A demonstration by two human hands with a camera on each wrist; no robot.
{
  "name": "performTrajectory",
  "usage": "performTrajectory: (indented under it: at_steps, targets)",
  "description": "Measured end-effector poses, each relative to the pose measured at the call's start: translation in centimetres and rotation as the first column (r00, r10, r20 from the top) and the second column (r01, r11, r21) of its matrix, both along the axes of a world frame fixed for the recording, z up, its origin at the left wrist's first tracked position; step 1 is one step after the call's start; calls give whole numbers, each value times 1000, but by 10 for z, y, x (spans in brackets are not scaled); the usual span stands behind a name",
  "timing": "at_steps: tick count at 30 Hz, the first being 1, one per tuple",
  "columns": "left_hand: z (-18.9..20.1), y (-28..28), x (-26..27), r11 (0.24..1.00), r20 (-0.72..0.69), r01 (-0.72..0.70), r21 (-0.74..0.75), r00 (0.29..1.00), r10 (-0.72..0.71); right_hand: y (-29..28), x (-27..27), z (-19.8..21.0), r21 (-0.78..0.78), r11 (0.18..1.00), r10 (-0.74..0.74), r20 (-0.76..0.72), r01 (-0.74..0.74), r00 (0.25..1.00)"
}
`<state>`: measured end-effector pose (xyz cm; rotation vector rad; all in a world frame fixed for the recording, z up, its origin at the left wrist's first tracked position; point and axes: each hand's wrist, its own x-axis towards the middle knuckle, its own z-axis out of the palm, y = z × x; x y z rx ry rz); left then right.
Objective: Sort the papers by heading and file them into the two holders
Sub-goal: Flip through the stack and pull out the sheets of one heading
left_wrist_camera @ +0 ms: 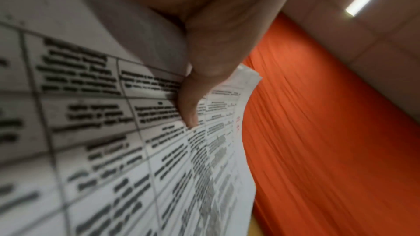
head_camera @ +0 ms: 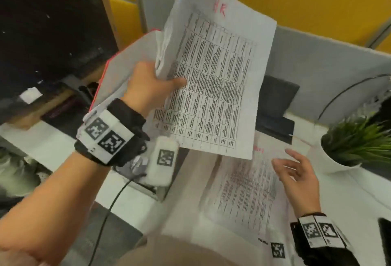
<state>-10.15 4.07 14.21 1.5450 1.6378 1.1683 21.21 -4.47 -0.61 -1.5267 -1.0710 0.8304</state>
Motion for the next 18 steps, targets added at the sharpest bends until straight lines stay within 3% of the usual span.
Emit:
performTrajectory:
  at_steps: [8, 12, 15, 18]
  targets:
    - [23, 30, -133, 917, -187, -331, -221, 937, 293, -19, 25, -60, -273, 947, -71, 333, 168, 940]
    - [9, 53, -157, 882, -388, -364, -299, 891, 237, -24, 27, -71, -373, 896, -18, 509, 239, 861]
    - [-12, 68, -153, 881, -548, -367, -298, 822, 157, -26, 26, -75, -489, 836, 55, 524, 247, 850]
    - [-35, 79, -138, 904, -620, -323, -279, 780, 87, -30, 26, -79, -548, 801, 118, 540, 241, 833]
